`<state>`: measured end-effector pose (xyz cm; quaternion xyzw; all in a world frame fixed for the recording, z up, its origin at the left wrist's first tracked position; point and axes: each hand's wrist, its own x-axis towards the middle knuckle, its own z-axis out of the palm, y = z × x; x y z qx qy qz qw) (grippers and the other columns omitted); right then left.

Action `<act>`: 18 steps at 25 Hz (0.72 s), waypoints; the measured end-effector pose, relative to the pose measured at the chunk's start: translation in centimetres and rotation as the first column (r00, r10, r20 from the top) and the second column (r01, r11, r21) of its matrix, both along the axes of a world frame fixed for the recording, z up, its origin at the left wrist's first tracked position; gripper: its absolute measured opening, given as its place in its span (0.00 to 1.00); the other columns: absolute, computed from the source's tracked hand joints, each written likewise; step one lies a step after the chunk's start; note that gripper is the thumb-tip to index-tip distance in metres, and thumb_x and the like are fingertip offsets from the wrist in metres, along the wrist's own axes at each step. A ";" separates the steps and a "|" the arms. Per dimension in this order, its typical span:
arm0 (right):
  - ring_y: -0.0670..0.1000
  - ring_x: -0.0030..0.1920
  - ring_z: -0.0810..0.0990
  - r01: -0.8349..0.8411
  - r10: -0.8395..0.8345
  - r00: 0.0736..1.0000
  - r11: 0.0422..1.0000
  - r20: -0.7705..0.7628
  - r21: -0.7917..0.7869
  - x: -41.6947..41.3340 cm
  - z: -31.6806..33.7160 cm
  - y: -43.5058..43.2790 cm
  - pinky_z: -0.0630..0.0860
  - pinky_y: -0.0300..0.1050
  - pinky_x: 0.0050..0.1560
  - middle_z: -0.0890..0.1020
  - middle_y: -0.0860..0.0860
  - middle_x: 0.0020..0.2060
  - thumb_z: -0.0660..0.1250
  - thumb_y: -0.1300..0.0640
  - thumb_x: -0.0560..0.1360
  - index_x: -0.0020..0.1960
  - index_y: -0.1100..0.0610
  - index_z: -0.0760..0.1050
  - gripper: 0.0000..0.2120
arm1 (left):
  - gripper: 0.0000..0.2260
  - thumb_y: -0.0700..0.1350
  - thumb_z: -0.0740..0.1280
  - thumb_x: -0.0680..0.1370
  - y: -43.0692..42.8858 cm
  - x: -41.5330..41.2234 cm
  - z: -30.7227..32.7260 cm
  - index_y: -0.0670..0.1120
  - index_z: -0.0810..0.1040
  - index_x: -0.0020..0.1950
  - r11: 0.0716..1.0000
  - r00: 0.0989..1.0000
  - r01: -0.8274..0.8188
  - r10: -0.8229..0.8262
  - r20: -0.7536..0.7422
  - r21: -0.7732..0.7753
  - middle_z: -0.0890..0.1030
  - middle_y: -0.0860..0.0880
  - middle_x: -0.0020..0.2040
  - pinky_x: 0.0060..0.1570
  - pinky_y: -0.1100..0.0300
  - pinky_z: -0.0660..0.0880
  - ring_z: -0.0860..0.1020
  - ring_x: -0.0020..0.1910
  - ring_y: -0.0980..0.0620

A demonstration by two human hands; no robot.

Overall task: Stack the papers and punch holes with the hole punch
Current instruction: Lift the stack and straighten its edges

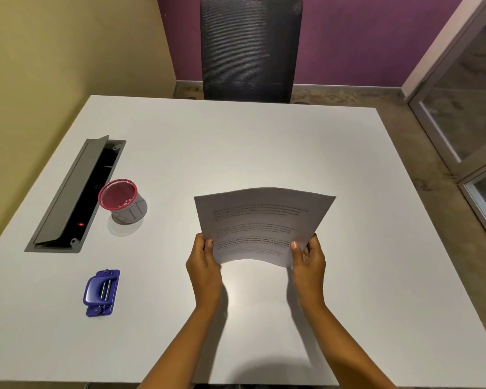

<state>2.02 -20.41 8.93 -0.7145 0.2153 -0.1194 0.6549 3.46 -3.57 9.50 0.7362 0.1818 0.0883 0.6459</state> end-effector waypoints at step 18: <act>0.52 0.60 0.79 0.018 0.102 0.988 0.672 -0.116 0.740 -1.4 -0.9 0.7 0.78 0.41 0.57 0.82 0.55 0.58 0.64 0.59 0.78 0.62 0.59 0.75 0.14 | 0.12 0.36 0.58 0.81 0.0 1.7 1.8 0.43 0.77 0.60 0.838 0.994 -0.112 0.101 -0.050 -0.533 0.85 0.53 0.47 0.47 0.64 0.79 0.83 0.44 0.57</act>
